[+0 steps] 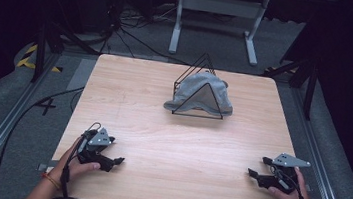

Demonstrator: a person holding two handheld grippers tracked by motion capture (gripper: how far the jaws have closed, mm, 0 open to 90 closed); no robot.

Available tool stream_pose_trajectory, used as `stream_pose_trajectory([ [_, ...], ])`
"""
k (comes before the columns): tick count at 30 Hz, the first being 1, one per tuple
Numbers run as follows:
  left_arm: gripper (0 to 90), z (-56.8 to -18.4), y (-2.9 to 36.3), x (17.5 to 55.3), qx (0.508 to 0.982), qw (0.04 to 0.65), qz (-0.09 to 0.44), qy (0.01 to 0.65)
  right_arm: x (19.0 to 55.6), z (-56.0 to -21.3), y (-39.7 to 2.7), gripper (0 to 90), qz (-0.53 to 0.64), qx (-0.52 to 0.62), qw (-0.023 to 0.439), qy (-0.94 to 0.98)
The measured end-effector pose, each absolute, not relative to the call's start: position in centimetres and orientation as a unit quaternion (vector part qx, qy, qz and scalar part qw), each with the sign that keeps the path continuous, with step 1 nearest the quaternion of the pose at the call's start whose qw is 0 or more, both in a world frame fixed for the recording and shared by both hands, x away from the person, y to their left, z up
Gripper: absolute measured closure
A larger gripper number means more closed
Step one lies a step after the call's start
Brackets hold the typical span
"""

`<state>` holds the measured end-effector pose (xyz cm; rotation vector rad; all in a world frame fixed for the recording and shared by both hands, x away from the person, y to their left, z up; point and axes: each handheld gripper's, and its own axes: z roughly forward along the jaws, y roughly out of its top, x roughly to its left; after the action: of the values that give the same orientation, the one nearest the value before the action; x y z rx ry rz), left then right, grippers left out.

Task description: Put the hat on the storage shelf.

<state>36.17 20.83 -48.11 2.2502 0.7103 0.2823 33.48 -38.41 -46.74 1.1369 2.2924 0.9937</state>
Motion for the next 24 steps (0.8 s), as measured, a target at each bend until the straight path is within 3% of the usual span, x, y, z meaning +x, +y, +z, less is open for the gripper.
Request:
stream_pose_trajectory([
  [24,13.9,-48.13,20.8,36.17,0.877,0.37,0.112,0.286,33.79,-46.74,-38.48,18.9,0.354,0.415,0.198,0.814],
])
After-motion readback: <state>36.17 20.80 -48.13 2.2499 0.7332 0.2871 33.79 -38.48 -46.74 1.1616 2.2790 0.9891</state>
